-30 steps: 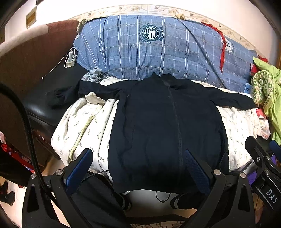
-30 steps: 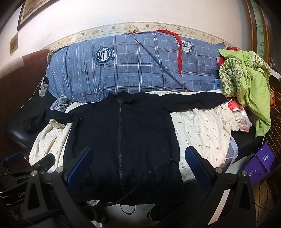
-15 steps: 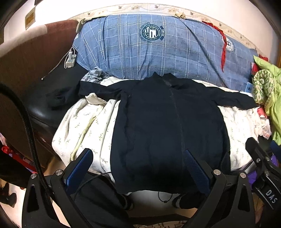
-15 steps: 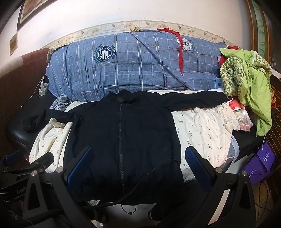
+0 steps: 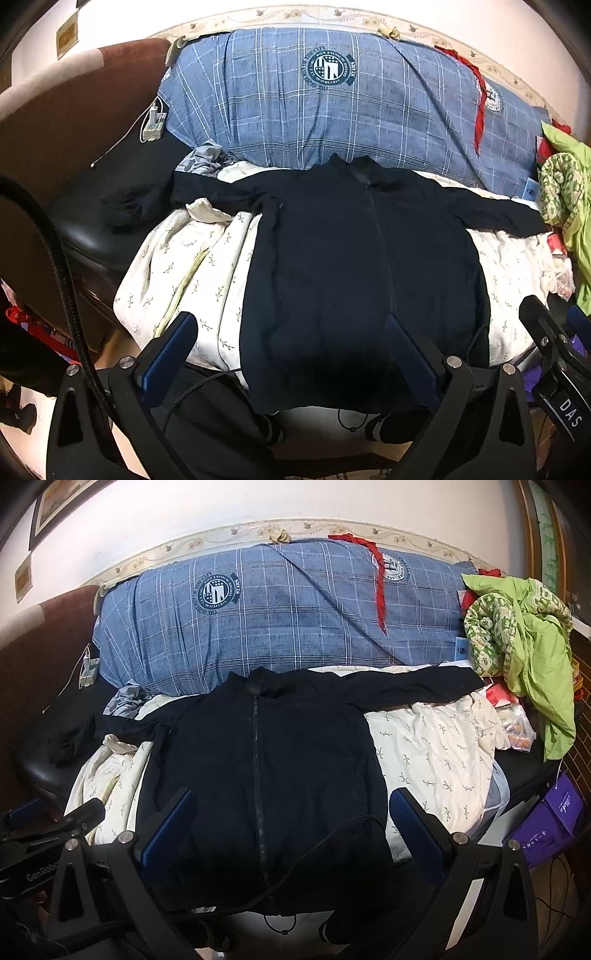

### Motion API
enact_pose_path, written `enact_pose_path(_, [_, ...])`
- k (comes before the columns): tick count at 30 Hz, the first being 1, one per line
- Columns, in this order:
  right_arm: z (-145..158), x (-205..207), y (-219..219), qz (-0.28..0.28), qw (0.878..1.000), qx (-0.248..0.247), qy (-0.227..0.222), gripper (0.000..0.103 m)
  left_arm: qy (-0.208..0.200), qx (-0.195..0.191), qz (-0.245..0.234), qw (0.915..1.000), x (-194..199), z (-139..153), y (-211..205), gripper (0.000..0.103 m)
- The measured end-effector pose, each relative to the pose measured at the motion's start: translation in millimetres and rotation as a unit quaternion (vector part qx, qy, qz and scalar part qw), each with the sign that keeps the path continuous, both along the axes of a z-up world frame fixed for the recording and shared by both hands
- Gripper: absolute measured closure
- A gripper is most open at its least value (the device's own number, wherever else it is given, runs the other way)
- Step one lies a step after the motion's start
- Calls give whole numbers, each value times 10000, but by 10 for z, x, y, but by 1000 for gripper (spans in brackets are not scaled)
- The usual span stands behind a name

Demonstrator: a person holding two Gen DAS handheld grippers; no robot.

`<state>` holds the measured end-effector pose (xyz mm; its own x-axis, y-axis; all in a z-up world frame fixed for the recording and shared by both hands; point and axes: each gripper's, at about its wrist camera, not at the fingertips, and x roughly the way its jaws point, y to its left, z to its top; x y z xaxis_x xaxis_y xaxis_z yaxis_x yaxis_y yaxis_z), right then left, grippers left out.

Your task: Fold large clothes

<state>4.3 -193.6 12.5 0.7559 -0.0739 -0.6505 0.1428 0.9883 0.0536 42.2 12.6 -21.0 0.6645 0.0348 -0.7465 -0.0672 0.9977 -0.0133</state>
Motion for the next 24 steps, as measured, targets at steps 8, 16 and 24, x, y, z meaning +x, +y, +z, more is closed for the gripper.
enact_pose_path(8, [5,69,0,-6,10000,5,36,0,197,-480,89,9986,168,-82,169,5])
enact_pose_path(16, [-80,317,42,18,9997,-21,255,0,-547,-583,2346,9688,538,-197,1712,0])
enact_pose_path(24, [-257,650,296,267,9975,-153,639,0,-1134,-3480,3237,8725,899,-1044,3417,1])
